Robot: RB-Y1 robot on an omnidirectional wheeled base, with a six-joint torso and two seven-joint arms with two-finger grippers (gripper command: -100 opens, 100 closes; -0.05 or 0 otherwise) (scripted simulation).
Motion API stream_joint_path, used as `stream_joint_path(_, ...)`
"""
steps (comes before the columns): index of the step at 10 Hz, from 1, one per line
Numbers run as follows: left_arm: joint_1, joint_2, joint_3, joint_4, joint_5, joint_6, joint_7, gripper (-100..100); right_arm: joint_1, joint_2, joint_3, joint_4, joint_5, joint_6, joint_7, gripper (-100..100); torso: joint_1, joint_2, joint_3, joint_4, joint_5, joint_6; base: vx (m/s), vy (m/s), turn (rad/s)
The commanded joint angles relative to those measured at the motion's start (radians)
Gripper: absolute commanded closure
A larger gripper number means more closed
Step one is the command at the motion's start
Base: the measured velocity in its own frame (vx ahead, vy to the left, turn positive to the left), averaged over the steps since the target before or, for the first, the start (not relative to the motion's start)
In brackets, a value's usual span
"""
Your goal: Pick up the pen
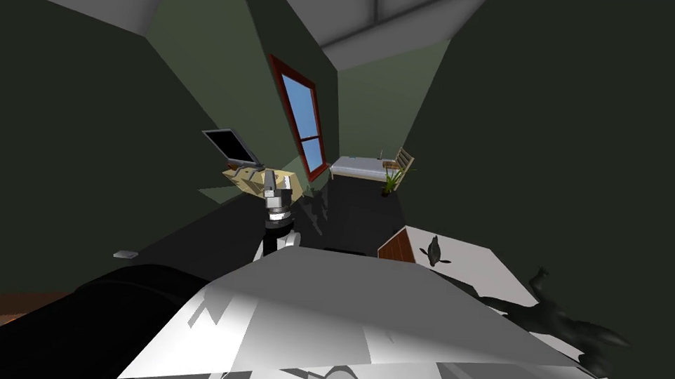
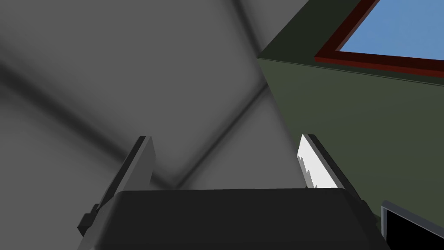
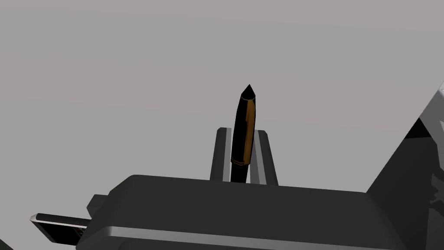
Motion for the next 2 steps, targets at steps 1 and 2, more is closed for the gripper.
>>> stream_joint_path(1,0.0,0.0,0.0,0.0,0.0,0.0,0.0,0,0.0,0.0,0.0,0.0,0.0,0.0,0.0,100,0.0,0.0,0.0,0.0,0.0,0.0,0.02,-0.004,-0.014)
stream_joint_path(2,0.0,0.0,0.0,0.0,0.0,0.0,0.0,0,0.003,-0.001,-0.001,-0.001,0.0,-0.002,0.0,0,0.0,0.001,0.001,0.001,0.0,-0.001,0.0,0.0,0.0)
